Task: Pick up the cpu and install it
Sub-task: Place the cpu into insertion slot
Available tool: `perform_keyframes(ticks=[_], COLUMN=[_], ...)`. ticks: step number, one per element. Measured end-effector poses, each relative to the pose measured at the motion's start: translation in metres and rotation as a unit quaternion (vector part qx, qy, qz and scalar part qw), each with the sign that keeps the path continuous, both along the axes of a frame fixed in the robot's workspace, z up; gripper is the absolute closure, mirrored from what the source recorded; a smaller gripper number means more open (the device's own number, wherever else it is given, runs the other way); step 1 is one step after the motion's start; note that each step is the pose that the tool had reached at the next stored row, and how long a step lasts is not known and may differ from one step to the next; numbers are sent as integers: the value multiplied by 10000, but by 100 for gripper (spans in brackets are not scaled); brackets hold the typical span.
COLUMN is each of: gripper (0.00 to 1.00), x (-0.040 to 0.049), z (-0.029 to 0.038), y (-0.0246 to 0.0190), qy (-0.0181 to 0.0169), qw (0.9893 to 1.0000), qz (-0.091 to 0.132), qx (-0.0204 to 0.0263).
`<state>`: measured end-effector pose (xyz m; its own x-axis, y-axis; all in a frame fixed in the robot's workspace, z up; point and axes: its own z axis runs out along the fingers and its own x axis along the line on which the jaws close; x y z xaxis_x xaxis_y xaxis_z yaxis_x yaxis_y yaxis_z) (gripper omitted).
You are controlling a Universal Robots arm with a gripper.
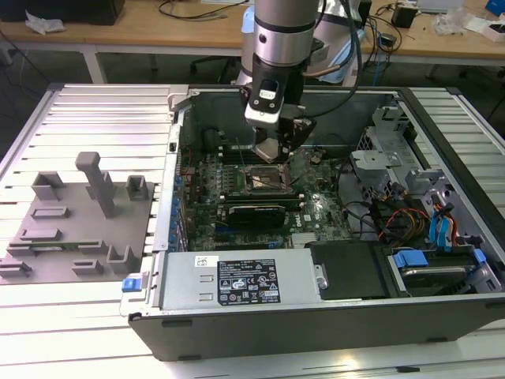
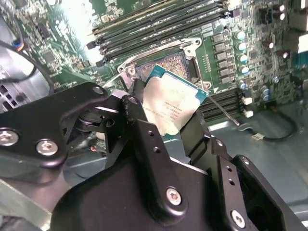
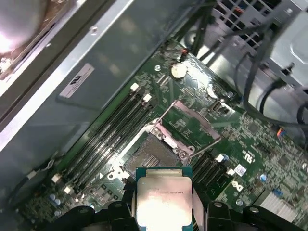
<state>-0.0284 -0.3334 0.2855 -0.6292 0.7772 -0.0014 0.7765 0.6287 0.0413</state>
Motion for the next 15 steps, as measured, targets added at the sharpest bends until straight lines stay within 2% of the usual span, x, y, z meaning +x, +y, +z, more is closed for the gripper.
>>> perform_keyframes(ticks=[2,4,6,11,12,14,15], gripper=[45,45,45,45,45,45,45], x=[0,0,0,0,0,0,0], z=[0,-1,-1,-2,-2,-3,-3], y=[0,0,0,0,0,0,0], qy=[0,0,0,0,0,0,0], qw=[9996,9982,9968,9918,9877,9850,9829], qz=[-291,-607,-805,-1277,-1561,-1726,-1841], qx=[0,0,0,0,0,0,0])
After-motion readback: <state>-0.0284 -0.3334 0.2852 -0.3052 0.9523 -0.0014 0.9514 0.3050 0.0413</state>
